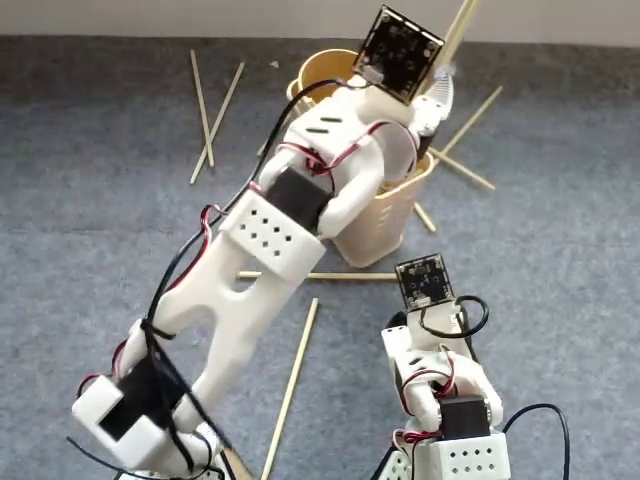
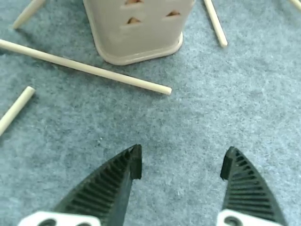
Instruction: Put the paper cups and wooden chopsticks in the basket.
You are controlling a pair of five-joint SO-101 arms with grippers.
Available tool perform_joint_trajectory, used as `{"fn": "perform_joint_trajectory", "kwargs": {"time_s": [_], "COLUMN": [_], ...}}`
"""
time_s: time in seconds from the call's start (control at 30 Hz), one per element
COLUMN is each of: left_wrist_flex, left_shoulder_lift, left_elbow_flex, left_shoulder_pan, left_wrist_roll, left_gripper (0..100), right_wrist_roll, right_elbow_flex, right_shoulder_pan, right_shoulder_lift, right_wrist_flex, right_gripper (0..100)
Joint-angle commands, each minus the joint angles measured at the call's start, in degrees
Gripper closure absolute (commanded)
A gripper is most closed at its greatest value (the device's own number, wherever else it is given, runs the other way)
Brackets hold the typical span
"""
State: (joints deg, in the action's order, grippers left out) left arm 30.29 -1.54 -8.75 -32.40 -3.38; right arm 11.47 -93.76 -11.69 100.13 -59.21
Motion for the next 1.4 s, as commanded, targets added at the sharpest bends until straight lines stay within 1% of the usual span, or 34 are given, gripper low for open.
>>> {"fn": "perform_joint_trajectory", "kwargs": {"time_s": [0.0, 0.13, 0.23, 0.33, 0.43, 0.57, 0.8, 1.07, 1.17, 1.23, 1.37], "left_wrist_flex": [-1.23, -1.14, -1.05, -1.23, -1.14, -1.05, -0.44, 0.26, 1.76, 2.73, 0.53], "left_shoulder_lift": [0.92, 1.1, 1.1, 1.01, 0.66, -3.12, -10.77, -19.91, -25.8, -29.05, -31.78], "left_elbow_flex": [-0.48, 2.77, 5.41, 8.66, 9.54, 10.07, 10.59, 20.18, 24.4, 28.35, 35.47], "left_shoulder_pan": [1.36, 2.59, 2.59, 2.68, 4.18, 6.73, 8.22, 8.4, 7.87, 5.58, 1.71], "left_wrist_roll": [0.0, -0.26, -0.26, -0.26, -0.26, -0.26, 0.0, 0.09, 0.09, 0.09, 0.09], "left_gripper": [99, 98, 92, 89, 89, 89, 89, 89, 89, 89, 89], "right_wrist_roll": [0.53, 0.53, 0.53, 0.53, 0.53, 0.53, 0.53, 0.53, 0.53, 0.53, 0.62], "right_elbow_flex": [0.22, 0.22, 0.22, 0.22, 0.22, 0.22, 0.22, 0.22, 0.22, 0.22, 0.22], "right_shoulder_pan": [-0.4, -0.4, -0.4, -0.4, -0.4, -0.4, -0.4, -0.4, -0.4, -0.4, -0.66], "right_shoulder_lift": [0.48, 0.48, 0.48, 0.48, 0.48, 0.48, 0.48, 0.48, 0.48, 0.48, 0.48], "right_wrist_flex": [1.01, 1.01, 1.01, 1.01, 1.01, 1.01, 1.01, 1.01, 1.01, 1.01, 1.01], "right_gripper": [72.4, 72.4, 72.4, 72.4, 72.4, 72.4, 72.4, 72.4, 72.4, 72.4, 72.4]}}
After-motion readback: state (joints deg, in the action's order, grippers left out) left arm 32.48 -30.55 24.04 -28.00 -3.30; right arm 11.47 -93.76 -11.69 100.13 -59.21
